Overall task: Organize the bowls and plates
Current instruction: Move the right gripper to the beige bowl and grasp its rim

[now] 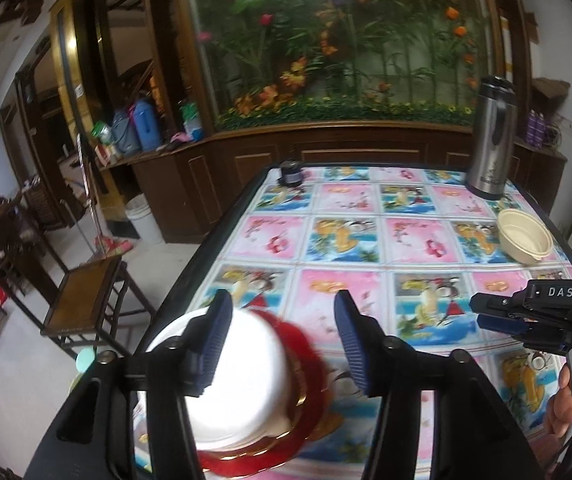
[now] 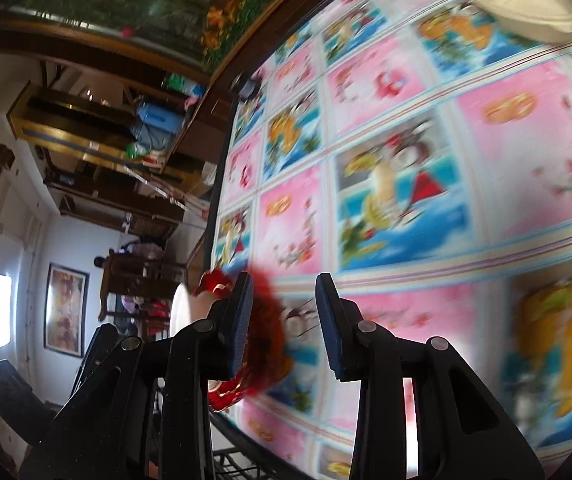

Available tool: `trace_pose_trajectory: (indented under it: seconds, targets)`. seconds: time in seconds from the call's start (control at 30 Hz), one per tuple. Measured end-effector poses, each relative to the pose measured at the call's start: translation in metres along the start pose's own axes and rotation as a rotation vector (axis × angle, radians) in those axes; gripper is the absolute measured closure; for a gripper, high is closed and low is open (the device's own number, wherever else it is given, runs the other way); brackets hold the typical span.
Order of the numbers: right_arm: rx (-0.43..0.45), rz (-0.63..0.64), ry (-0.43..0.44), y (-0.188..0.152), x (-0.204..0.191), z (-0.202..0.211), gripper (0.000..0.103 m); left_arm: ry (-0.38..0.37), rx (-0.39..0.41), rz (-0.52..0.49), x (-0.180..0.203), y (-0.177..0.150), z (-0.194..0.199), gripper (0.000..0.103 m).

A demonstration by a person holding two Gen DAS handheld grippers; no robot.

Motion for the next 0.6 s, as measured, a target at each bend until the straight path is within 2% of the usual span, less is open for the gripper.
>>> trace_pose_trajectory:
  seconds: [0.37, 0.6]
  targets:
    - [0.187, -0.044, -0.067, 0.092, 0.080, 0.081, 0.071, -0.099, -0.023, -0.121, 0.105, 0.020, -0.029, 0.044]
    - [0.331, -0.020, -0.153, 0.145, 0.118, 0.125, 0.071, -0.147, -0.036, -0.185, 0.159, 0.029, -0.052, 0.044]
Point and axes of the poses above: each gripper's, at about its wrist camera, not at the fingertips, and z roughly against the way its jaws point, x to its right, y to its top, the point moved 8 cm from there along -z, roughly the way its jaws point, and after that the axes turned 8 degrees about x, right-handed, at the moved point
